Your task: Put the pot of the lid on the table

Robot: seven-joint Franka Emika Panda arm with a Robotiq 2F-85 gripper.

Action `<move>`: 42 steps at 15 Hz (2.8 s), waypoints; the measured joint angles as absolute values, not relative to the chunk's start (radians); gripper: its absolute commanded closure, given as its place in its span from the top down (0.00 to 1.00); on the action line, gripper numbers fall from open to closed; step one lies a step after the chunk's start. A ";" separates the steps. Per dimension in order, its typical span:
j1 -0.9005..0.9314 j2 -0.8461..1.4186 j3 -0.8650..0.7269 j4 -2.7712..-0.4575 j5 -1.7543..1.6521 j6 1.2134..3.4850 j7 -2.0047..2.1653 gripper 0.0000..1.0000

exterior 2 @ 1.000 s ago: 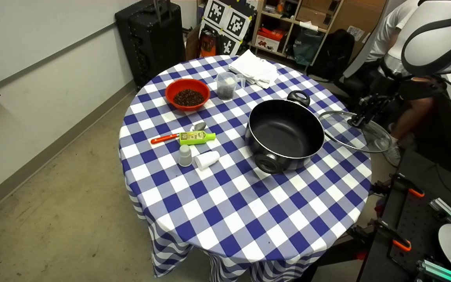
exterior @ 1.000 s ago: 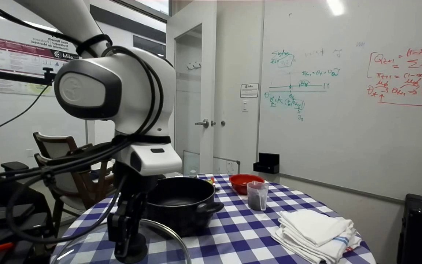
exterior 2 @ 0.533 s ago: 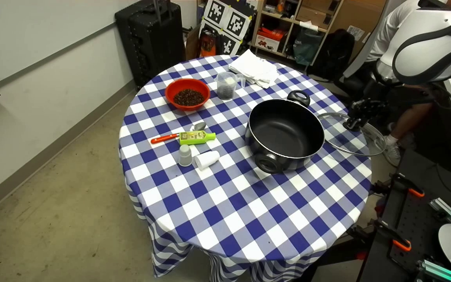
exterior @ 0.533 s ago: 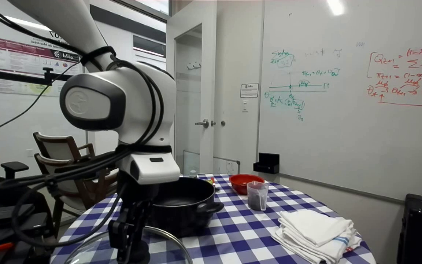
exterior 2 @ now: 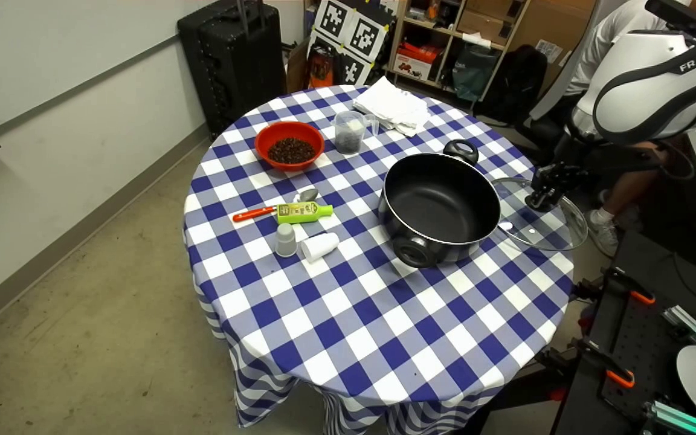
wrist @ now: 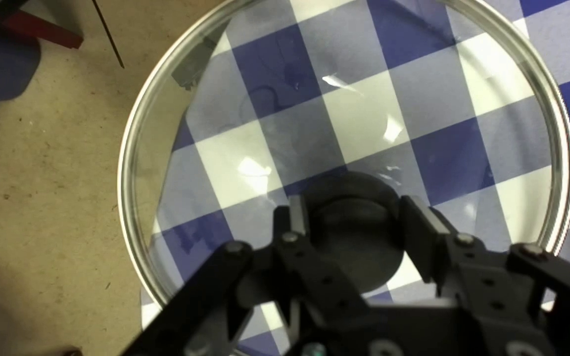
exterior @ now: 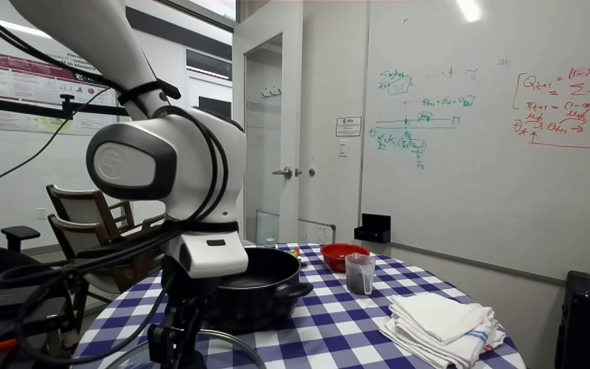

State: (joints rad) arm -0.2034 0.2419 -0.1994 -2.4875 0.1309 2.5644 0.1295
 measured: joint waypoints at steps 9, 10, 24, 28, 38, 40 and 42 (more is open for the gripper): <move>-0.206 0.297 -0.181 -2.459 0.164 2.631 0.130 0.24; -0.206 0.301 -0.178 -2.454 0.169 2.631 0.130 0.24; -0.206 0.307 -0.175 -2.448 0.171 2.631 0.128 0.49; -0.206 0.307 -0.175 -2.448 0.171 2.631 0.128 0.75; -0.198 0.260 -0.220 -2.497 0.156 2.684 0.183 1.00; -0.198 0.222 -0.229 -2.519 0.149 2.720 0.183 1.00; -0.196 0.174 -0.240 -2.543 0.115 2.761 0.184 1.00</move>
State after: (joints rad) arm -0.1965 0.1740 -0.2402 -2.5432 0.1155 2.7605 0.1835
